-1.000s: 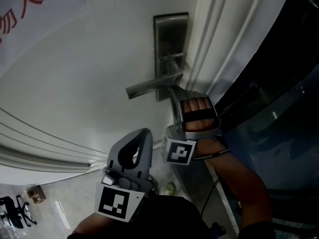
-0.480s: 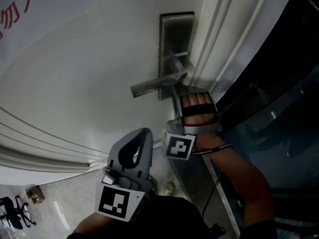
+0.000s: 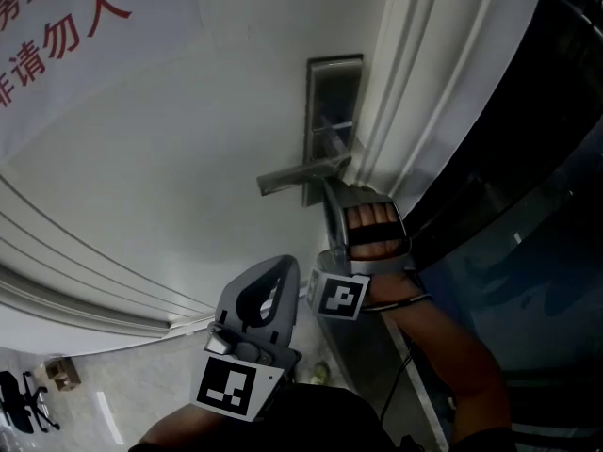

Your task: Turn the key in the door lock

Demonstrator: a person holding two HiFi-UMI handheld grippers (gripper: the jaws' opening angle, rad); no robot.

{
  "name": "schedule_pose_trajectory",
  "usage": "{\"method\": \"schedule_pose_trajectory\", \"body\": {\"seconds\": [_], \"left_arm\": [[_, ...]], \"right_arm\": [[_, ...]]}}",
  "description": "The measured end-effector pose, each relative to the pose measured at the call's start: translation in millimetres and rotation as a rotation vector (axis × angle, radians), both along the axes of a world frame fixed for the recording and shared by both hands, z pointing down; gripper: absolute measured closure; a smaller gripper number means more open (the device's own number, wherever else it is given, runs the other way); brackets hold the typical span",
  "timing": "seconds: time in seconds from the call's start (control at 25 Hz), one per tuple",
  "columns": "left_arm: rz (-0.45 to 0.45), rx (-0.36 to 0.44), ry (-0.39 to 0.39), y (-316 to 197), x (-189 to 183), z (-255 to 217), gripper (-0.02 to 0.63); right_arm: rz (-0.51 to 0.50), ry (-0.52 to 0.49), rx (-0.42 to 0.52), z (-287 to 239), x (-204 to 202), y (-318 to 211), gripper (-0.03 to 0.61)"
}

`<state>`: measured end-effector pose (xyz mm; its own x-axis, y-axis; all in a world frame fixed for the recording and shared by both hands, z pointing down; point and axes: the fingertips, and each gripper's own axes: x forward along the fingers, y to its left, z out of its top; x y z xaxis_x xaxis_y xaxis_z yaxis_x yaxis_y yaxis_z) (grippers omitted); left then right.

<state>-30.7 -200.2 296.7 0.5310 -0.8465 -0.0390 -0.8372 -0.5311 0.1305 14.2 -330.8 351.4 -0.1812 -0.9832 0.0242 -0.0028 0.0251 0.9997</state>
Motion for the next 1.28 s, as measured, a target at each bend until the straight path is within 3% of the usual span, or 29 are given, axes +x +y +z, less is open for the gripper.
{"method": "schedule_pose_trajectory", "body": {"seconds": [0.12, 0.24, 0.56, 0.8, 0.92, 1.28], "left_arm": [[-0.006, 0.012, 0.004, 4.5, -0.5, -3.3, 0.606], [-0.012, 0.016, 0.005, 8.0, -0.1, -2.5, 0.606], [-0.009, 0.018, -0.005, 17.7, 6.1, 4.4, 0.606], [-0.007, 0.034, -0.006, 21.1, 17.0, 0.8, 0.606], [-0.012, 0.038, -0.001, 22.0, 18.3, 0.4, 0.606], [-0.015, 0.072, -0.003, 20.6, 27.1, -10.3, 0.606]], "right_arm": [[-0.019, -0.049, 0.003, -5.7, 5.0, 16.6, 0.523], [-0.048, -0.162, -0.041, -11.5, 10.6, 36.5, 0.523], [-0.101, -0.633, -0.233, -30.3, 24.9, 82.9, 0.555], [-0.11, -0.653, -0.24, -31.7, 26.4, 93.3, 0.555], [-0.137, -0.733, -0.289, -34.4, 27.3, 99.0, 0.56], [-0.228, -1.225, -0.527, -49.2, 27.2, 106.2, 0.565]]}}
